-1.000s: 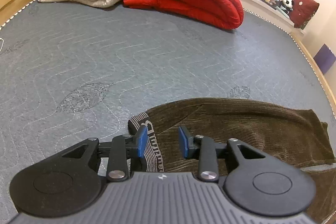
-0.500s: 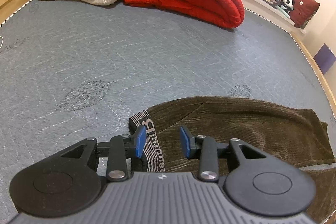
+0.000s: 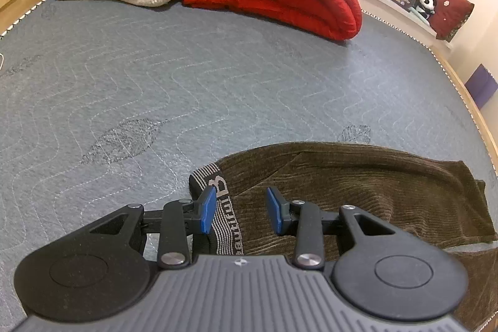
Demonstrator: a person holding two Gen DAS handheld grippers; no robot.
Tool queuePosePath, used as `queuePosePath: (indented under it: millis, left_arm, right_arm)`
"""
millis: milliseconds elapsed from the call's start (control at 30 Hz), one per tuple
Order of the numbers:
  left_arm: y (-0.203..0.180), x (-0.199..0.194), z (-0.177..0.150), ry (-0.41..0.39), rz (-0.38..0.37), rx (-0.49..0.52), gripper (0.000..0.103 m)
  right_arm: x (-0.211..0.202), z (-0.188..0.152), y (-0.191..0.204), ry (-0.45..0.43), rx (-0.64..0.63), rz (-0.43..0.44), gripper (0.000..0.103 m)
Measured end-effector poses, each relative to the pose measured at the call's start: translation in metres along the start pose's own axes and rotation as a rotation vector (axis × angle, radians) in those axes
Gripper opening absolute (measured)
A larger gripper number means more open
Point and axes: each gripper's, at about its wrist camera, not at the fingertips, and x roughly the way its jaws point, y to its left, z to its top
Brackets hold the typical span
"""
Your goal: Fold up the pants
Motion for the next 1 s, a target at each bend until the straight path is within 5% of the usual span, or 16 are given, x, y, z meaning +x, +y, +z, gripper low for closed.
queuePosePath:
  millis: [233, 300, 400, 500, 633, 833, 1000]
  left_arm:
    - [-0.007, 0.001, -0.001, 0.004, -0.01, 0.017, 0.048]
    - [-0.008, 0.0, -0.001, 0.004, -0.012, 0.018, 0.048]
    - [-0.008, 0.001, -0.001, 0.004, -0.01, 0.015, 0.048]
    - [-0.01, 0.002, 0.0, 0.005, -0.011, 0.01, 0.048]
    - [-0.017, 0.005, -0.001, 0.01, -0.019, 0.024, 0.048]
    - [-0.021, 0.014, -0.001, 0.025, -0.008, 0.039, 0.048]
    - [-0.02, 0.019, -0.004, 0.032, 0.009, 0.047, 0.048]
  right_arm:
    - [-0.024, 0.005, -0.032, -0.026, 0.135, 0.051, 0.014]
    - [-0.033, 0.006, -0.05, -0.065, 0.228, 0.081, 0.026]
    - [-0.039, 0.0, -0.077, -0.106, 0.394, 0.089, 0.029]
    - [-0.029, -0.009, -0.085, -0.077, 0.459, 0.002, 0.029]
    - [-0.001, -0.021, -0.067, 0.045, 0.376, -0.045, 0.03]
    - [-0.021, -0.022, -0.077, -0.023, 0.44, -0.042, 0.031]
    - [-0.071, -0.026, -0.117, -0.182, 0.603, -0.232, 0.034]
